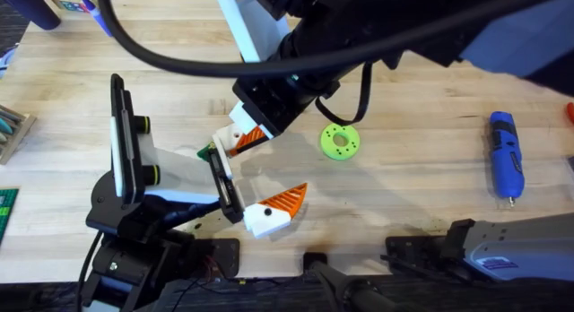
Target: Pick up the gripper from the table and insert it into the empty holder that is missing its gripper. Then pick up a screw, insert it into the mounting hole, and use the screwdriver to tighten it. Finally, clean up the table by picking up the vegetable and placing it into the bucket.
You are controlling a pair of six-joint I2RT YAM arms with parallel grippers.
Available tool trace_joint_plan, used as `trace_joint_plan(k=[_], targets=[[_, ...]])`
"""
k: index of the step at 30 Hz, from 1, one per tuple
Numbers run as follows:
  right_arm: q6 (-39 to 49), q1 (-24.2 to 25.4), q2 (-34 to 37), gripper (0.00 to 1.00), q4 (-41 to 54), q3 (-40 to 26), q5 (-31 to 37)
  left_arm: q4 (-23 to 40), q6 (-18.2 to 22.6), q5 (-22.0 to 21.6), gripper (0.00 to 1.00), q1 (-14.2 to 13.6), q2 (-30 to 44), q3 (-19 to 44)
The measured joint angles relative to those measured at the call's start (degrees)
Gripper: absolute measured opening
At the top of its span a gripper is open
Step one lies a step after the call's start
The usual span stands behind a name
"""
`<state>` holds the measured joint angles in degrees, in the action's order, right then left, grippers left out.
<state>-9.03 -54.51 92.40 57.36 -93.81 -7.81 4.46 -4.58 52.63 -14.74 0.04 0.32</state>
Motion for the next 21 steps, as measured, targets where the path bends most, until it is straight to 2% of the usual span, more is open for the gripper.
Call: trace_joint_plan(k=[21], targets=[[0.08,0.04,-1.50,0.007,-0.54,-2.22,0.21,-0.10,-0.02,0.05,0.994,0.00,0.01,0.00]])
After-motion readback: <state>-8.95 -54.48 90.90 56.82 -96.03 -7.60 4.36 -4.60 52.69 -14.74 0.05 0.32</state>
